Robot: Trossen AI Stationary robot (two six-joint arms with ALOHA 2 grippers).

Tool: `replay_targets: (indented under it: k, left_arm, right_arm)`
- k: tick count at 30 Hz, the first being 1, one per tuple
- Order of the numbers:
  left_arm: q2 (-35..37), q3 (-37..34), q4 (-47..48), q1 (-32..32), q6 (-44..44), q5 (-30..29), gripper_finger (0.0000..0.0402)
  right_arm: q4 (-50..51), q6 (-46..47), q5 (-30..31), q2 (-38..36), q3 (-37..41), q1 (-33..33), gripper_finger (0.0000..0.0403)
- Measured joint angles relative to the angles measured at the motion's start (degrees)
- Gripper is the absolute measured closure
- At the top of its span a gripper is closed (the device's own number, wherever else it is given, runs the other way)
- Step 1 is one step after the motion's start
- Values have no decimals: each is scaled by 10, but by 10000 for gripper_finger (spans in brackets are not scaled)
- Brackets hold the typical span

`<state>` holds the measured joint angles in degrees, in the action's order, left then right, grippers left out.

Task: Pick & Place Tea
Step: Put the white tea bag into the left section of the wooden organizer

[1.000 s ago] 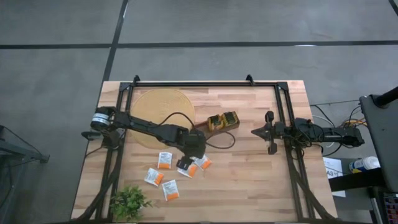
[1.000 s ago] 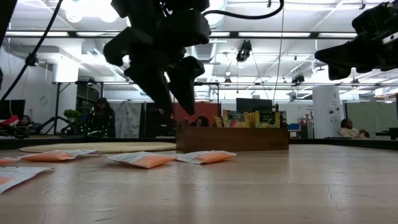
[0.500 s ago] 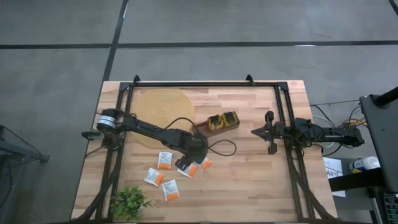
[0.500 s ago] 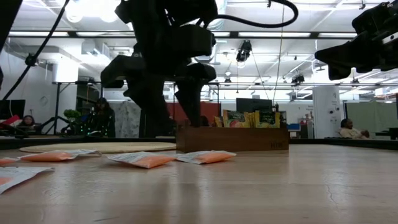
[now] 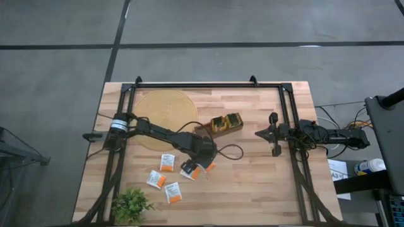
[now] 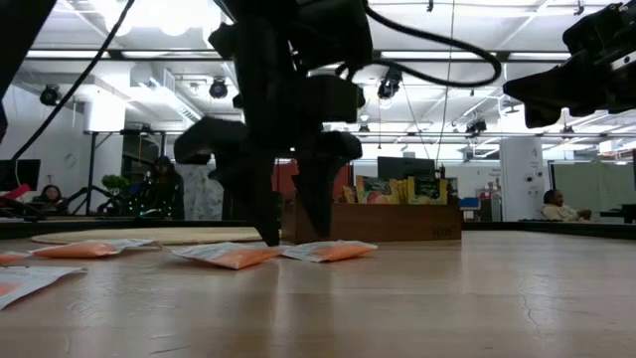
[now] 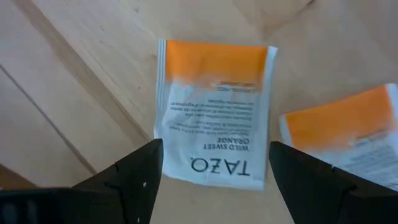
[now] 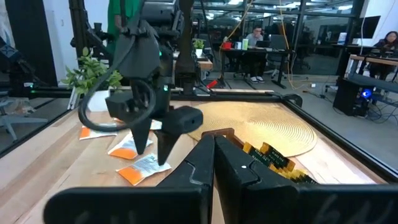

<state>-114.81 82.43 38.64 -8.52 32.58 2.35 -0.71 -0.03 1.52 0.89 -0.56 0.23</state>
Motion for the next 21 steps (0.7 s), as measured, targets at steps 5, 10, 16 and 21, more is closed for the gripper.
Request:
replay_targets:
  k: [5,10,16,21]
  left_arm:
    - [-10,5,-1,2,1,0,116]
    - [-10,1,-5,6,7,0,116]
    - [-10,-7,-7,6,6,3,132]
    - [-10,-10,-5,6,5,20,197]
  right_arm:
    - [0,0,0,0,0,0,394]
    - [0,0,0,0,0,0,394]
    - [0,0,0,0,0,0,394]
    - [0,0,0,0,0,0,394]
